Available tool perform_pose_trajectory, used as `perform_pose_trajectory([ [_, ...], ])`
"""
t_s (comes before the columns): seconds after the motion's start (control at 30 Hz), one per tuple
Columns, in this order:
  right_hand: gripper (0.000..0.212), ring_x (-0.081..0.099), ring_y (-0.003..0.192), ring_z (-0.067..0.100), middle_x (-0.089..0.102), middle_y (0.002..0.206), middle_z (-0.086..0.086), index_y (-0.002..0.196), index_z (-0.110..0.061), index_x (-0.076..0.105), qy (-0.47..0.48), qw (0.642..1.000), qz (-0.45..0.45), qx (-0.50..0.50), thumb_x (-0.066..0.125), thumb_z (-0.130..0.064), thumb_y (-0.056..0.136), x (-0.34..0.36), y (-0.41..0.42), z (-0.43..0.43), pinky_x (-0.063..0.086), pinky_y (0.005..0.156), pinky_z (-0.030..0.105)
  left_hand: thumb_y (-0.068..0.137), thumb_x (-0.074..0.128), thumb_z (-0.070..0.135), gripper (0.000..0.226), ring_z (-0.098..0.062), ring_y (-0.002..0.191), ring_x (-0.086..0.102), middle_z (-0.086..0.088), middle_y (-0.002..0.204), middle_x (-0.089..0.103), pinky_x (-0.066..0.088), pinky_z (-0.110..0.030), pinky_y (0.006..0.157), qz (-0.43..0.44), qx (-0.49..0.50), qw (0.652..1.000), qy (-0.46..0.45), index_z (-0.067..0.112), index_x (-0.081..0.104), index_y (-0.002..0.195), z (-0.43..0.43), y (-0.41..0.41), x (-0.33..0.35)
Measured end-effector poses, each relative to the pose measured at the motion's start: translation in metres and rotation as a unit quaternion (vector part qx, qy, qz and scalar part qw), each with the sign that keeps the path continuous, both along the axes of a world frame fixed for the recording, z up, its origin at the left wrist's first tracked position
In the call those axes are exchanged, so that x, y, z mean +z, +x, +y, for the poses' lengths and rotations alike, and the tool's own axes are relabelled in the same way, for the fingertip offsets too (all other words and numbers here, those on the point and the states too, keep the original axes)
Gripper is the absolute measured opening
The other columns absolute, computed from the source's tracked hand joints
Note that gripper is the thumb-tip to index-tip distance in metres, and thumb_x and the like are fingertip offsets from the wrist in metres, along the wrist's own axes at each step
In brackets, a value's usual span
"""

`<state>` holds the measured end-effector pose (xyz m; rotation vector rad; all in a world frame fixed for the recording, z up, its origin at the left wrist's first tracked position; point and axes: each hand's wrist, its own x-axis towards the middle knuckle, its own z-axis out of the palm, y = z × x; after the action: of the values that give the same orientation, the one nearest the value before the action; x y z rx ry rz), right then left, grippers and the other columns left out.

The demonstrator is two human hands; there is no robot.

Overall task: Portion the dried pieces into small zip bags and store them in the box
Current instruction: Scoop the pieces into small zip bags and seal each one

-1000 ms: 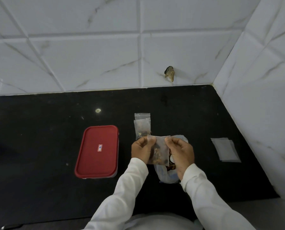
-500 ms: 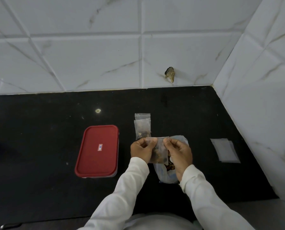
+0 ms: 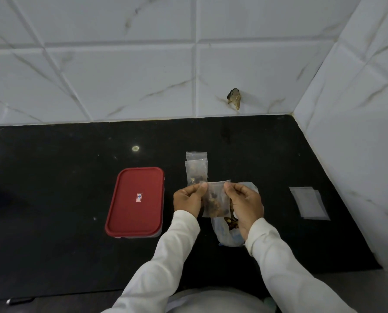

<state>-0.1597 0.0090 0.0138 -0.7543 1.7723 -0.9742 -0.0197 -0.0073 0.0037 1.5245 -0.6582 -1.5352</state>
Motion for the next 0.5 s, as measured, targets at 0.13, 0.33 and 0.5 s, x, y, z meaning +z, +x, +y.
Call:
perform_pose_trajectory([
  [0.13,0.018,0.065,0.094,0.013,0.07,0.094,-0.007,0.096,-0.026,0.071,-0.009,1.0,-0.007,-0.002,0.066,-0.042,0.088,0.0024,0.0033,0.0002,0.054,0.088,0.037,0.09,0.072,0.018,0.018,-0.021,0.101,0.071,0.004,0.091,0.078,0.054,-0.049,0.098,-0.012,-0.001,1.0,-0.003,0.027,0.08,0.075,0.0002,0.0005,-0.001],
  [0.33,0.012,0.064,0.095,0.011,0.069,0.097,-0.007,0.096,-0.029,0.069,-0.024,0.999,-0.014,0.03,0.066,-0.037,0.089,0.0051,0.005,0.0026,0.055,0.085,0.032,0.084,0.077,0.027,0.01,-0.014,0.096,0.068,0.004,0.094,0.073,0.056,-0.035,0.091,-0.067,-0.075,0.995,-0.02,0.022,0.071,0.09,0.0027,-0.0029,0.0054],
  [0.5,0.011,0.064,0.093,0.011,0.068,0.096,-0.007,0.094,-0.03,0.067,-0.021,0.999,0.002,0.041,0.064,-0.04,0.089,0.0,0.0087,0.0038,0.055,0.086,0.034,0.083,0.078,0.024,0.012,-0.016,0.096,0.069,0.0,0.097,0.074,0.057,-0.036,0.088,-0.085,-0.054,0.995,-0.017,0.019,0.074,0.094,0.0015,-0.0064,0.0019],
])
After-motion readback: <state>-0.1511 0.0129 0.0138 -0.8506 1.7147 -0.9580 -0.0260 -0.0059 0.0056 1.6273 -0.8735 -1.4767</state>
